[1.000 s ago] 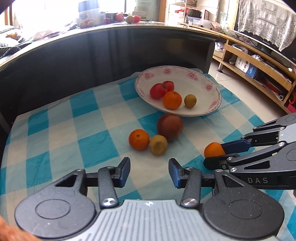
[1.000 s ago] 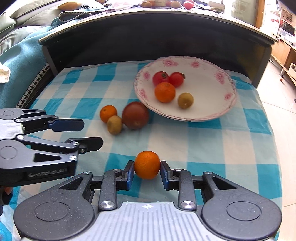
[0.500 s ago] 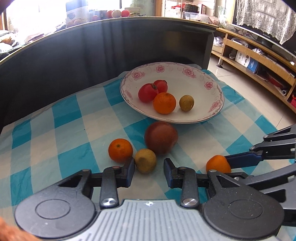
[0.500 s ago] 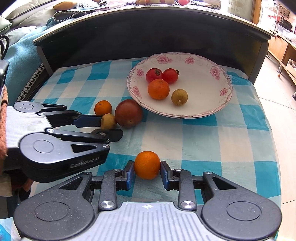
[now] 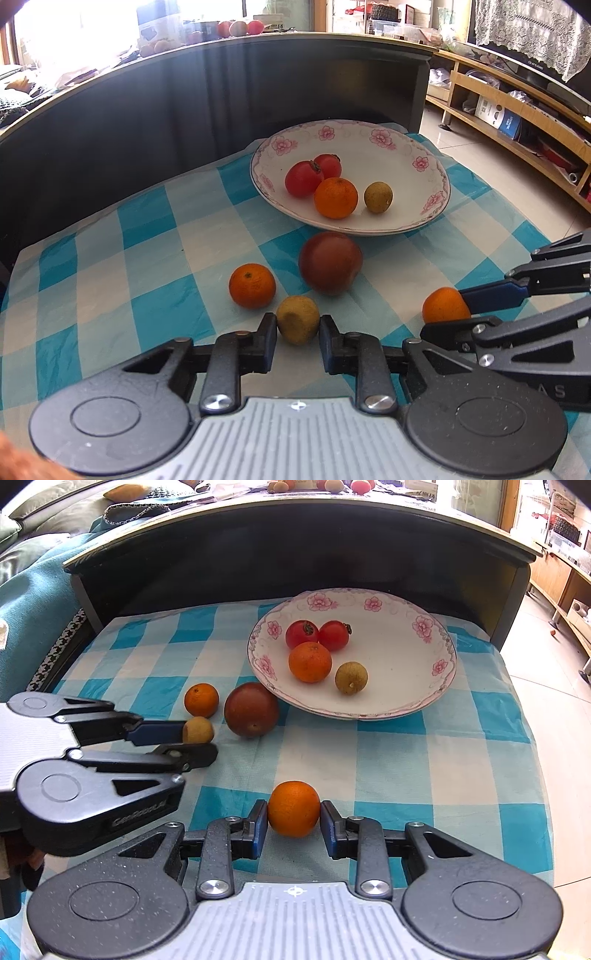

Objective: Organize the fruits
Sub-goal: 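Grasp the yellow-brown round fruit with the left tool while the right tool holds the tangerine, then carry the tangerine in the right tool and the yellow-brown fruit in the left tool over the bowl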

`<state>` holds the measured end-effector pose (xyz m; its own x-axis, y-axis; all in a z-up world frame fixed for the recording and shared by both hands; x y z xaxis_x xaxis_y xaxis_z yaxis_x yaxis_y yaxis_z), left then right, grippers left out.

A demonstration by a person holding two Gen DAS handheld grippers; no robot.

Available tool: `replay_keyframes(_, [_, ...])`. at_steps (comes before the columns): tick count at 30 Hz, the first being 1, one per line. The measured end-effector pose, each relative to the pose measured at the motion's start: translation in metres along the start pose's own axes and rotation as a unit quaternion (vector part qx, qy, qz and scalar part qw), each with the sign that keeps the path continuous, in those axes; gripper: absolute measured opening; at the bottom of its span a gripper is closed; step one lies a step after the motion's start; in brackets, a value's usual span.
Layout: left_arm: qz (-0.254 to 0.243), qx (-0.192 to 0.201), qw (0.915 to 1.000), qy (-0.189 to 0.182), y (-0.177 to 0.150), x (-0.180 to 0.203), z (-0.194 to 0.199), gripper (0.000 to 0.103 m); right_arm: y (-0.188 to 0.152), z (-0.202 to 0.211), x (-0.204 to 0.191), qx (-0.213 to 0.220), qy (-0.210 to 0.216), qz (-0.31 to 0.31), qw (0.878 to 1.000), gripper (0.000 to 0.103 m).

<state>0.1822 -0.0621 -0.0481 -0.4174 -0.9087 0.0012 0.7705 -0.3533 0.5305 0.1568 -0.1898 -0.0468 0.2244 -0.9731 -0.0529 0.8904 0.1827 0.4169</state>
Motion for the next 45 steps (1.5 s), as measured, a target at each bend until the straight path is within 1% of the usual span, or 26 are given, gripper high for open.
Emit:
replay_keyframes(4, [-0.005,0.000,1.0000,0.001,-0.004,0.000,0.010,0.034,0.001,0.006,-0.002,0.010,-0.004,0.004,1.000,0.024])
replay_keyframes(8, [-0.004,0.008,1.0000,0.002,-0.004,0.001,0.023,0.034,0.001,0.013,-0.003,0.021,-0.001,0.004,1.000,0.024])
replay_keyframes(15, [-0.009,0.028,0.9996,0.003,0.006,0.004,0.043,0.034,0.002,0.024,-0.002,0.037,-0.001,0.003,0.999,0.024])
replay_keyframes(20, [-0.014,0.038,0.9992,0.003,0.015,0.009,0.050,0.034,0.006,0.031,0.001,0.046,-0.002,-0.001,0.999,0.024])
replay_keyframes(32, [-0.018,0.059,0.9981,-0.003,0.040,0.017,0.052,0.034,0.018,0.040,0.016,0.068,-0.001,-0.018,0.997,0.024])
replay_keyframes(45, [-0.014,0.066,0.9977,-0.012,0.054,0.016,0.041,0.034,0.032,0.037,0.024,0.080,-0.015,-0.022,0.996,0.024])
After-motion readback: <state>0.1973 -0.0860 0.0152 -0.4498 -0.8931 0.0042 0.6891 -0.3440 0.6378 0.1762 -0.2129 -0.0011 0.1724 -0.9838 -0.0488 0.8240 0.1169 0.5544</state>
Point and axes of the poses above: each gripper's, at about its wrist camera, not at the fingertips, and z roughly against the way its jaws point, x to its right, y to its top, the point moved 2 cm from there along -z, roughly the way its jaws point, and after that the axes turned 9 degrees about -x, right-handed, at the moved point
